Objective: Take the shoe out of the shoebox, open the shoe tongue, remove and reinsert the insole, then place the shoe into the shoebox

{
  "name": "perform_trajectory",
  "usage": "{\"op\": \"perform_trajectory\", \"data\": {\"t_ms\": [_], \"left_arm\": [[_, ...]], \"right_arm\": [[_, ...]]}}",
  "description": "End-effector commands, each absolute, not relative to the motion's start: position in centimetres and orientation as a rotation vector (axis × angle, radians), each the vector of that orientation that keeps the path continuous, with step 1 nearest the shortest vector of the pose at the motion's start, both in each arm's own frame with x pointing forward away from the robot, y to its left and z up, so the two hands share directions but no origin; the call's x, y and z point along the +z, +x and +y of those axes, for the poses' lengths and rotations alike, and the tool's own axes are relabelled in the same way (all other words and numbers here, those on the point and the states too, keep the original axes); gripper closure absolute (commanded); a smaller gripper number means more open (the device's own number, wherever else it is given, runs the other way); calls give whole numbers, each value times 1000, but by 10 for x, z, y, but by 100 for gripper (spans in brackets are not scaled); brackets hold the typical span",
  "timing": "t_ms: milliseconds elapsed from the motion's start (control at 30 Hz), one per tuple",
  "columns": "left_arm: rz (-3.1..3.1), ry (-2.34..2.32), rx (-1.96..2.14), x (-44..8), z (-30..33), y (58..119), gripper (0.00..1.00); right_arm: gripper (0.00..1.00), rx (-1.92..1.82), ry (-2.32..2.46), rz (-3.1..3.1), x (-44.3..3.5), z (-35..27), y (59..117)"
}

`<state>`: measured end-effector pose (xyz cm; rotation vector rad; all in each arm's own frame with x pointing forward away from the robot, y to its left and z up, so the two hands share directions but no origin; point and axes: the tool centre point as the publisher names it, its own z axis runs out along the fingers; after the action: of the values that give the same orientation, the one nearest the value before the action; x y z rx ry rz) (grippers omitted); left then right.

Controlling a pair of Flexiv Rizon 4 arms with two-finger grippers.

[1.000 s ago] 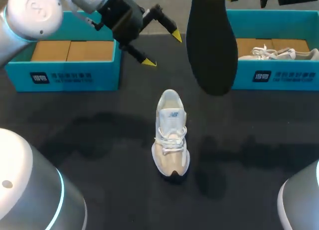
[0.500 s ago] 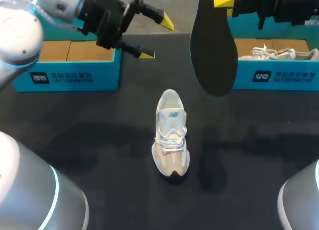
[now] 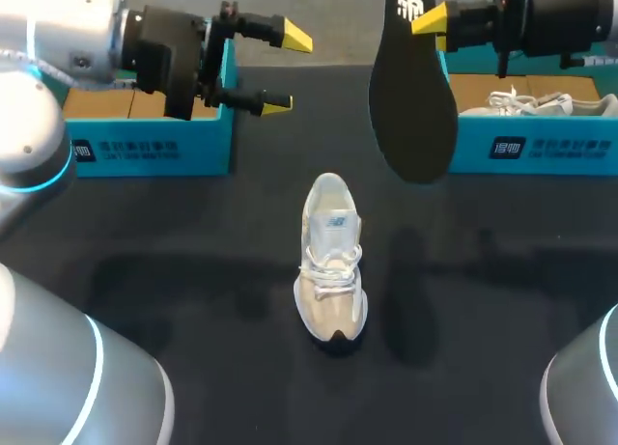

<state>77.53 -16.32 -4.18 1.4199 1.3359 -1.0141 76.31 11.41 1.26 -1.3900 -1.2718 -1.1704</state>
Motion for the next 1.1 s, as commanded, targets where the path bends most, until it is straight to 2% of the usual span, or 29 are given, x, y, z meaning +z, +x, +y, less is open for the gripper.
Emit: {"op": "perform_trajectory", "data": {"t_ms": [33, 1033, 1100], "left_arm": [[1226, 1332, -1070, -43, -161, 767, 0], [1020, 1365, -1171, -30, -190, 760, 0], [1018, 1365, -1175, -31, -191, 761, 5]], "right_arm": [[100, -1141, -1409, -1264, 8, 127, 779], [100, -1035, -1470, -1194, -24, 190, 809], [100, -1033, -1469, -1191, -25, 192, 809]]}}
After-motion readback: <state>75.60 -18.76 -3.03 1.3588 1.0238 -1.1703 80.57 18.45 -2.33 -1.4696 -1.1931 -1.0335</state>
